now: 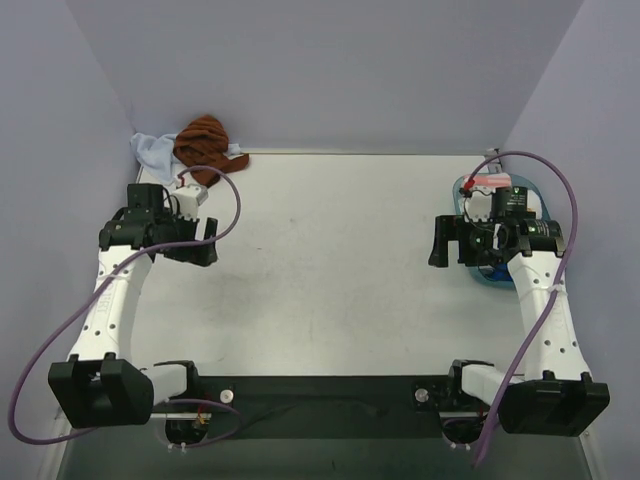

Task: Roll the towels
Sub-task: Grab a towel with the left arm

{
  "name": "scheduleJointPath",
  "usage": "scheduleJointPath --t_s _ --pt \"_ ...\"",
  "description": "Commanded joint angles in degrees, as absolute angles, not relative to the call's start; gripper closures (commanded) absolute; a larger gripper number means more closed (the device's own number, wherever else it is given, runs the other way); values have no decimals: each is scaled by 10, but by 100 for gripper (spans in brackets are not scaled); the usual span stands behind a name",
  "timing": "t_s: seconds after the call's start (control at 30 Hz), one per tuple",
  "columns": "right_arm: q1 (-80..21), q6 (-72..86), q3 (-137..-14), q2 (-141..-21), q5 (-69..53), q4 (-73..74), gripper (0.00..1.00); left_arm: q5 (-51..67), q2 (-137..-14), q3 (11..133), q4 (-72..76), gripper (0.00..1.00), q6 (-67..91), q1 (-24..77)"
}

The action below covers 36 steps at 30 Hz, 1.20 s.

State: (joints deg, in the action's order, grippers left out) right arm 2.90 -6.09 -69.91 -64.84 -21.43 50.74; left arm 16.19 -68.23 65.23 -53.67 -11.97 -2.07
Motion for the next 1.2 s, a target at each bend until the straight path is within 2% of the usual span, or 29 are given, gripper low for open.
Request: scheduleJointPath --t_s 0.0,0.13,0.5,0.83,1.17 --pt "25 -62 -710 -664 -211 514 0 135 -708 719 -519 3 -185 -19" --pt "23 -70 -707 -677 -227 514 0 92 -772 789 -491 3 -230 -19" --pt "21 -76 -699 -722 -256 508 0 8 -1044 1049 -396 3 -282 -18" --pt "19 -76 -716 -772 -258 507 0 41 -1308 1286 -381 8 -272 -18" --pt "18 -74 -735 -825 -258 503 0 35 -1452 1368 -343 9 -284 -11"
